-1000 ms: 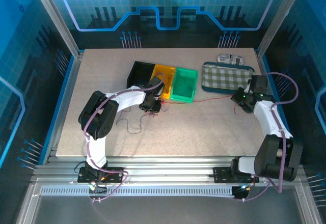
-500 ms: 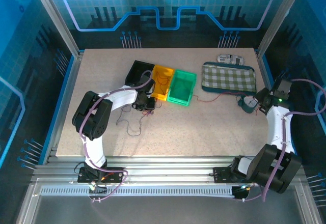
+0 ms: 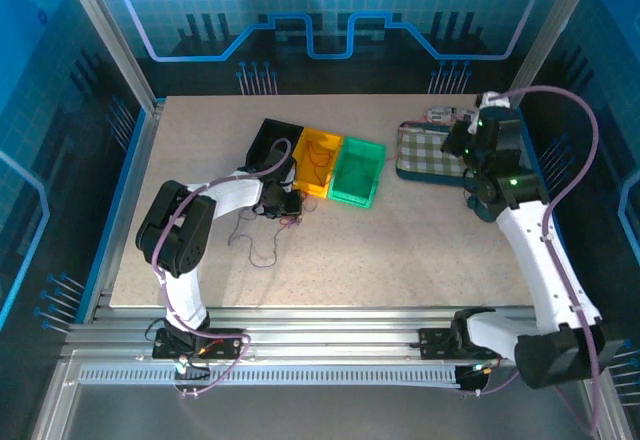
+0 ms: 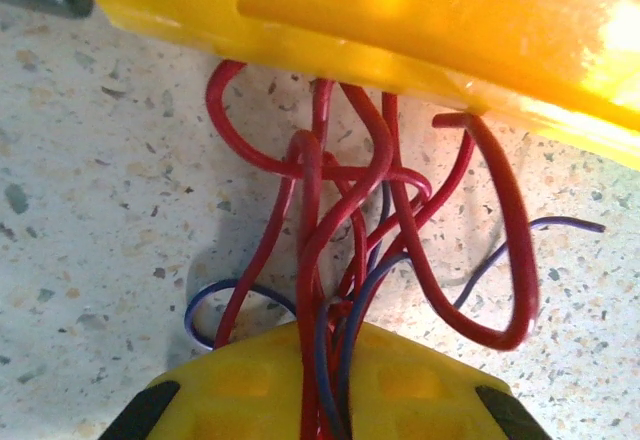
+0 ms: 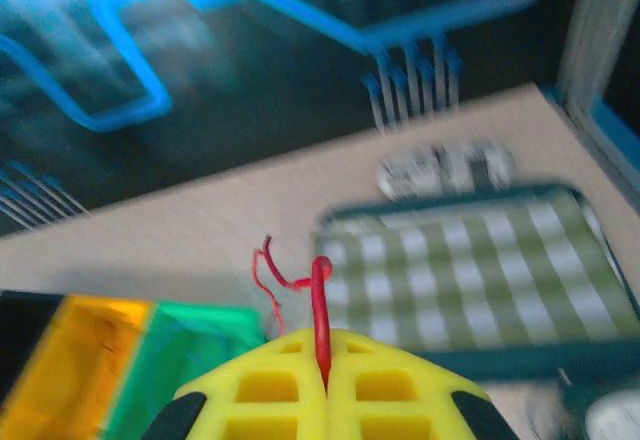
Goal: Untangle the cables
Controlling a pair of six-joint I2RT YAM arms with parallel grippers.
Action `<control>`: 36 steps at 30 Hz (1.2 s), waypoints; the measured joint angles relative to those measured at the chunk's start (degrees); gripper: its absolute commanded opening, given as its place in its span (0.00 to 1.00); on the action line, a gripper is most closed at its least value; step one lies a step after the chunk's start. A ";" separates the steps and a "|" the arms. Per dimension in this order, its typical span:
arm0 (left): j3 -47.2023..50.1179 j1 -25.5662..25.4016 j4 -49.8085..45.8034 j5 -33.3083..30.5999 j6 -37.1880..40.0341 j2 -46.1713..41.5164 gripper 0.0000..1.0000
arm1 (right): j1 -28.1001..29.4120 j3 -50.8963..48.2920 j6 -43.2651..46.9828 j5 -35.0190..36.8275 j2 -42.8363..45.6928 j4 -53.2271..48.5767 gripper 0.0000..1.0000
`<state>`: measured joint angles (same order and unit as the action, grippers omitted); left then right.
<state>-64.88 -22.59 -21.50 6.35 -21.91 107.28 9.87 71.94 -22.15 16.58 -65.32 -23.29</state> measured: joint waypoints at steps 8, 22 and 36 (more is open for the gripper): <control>1.01 0.35 2.82 3.19 1.09 0.00 0.00 | 16.22 6.03 13.77 13.49 -2.25 9.57 0.00; 6.19 1.20 7.65 1.51 -0.68 -3.32 0.00 | 22.34 13.92 22.40 16.26 -11.65 15.80 0.00; 8.90 4.00 8.31 -3.23 -5.46 -6.05 0.00 | 21.84 12.15 19.80 15.82 -18.43 9.11 0.00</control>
<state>-55.99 -18.59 -13.19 3.11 -27.38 101.23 31.70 84.09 -2.35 32.40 -83.74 -14.17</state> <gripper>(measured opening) 0.065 0.038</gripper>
